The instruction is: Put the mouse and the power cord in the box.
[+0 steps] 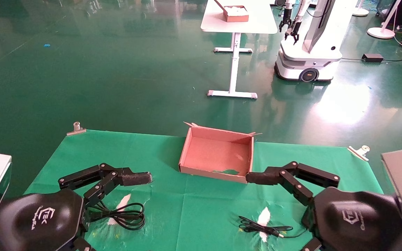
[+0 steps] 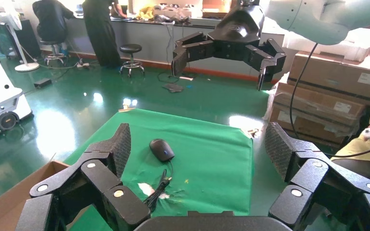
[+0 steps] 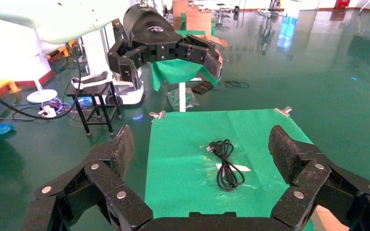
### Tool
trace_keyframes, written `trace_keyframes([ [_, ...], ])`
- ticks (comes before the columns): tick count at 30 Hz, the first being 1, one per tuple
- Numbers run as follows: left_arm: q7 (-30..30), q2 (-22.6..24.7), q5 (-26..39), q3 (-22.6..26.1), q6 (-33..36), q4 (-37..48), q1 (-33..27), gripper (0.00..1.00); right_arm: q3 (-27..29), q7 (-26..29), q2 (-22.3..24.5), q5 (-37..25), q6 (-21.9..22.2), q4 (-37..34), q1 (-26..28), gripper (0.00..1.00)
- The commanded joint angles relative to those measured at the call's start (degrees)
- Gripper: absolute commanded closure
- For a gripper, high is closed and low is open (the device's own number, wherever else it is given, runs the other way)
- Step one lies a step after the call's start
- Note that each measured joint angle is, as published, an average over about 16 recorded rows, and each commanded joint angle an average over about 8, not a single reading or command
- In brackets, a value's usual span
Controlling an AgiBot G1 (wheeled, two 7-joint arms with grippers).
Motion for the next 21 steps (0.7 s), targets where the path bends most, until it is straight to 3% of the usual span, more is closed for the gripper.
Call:
trace_keyframes([
  [1, 0.0, 0.0, 0.0, 0.0, 0.0, 0.0, 0.0, 0.0, 0.0, 0.0, 0.0, 0.0, 0.0, 0.0, 0.0, 0.0],
  [21, 0.0, 0.0, 0.1, 0.0, 0.0, -0.1, 0.0, 0.0, 0.0, -0.1, 0.1, -0.1, 0.0, 0.0, 0.0, 0.0],
])
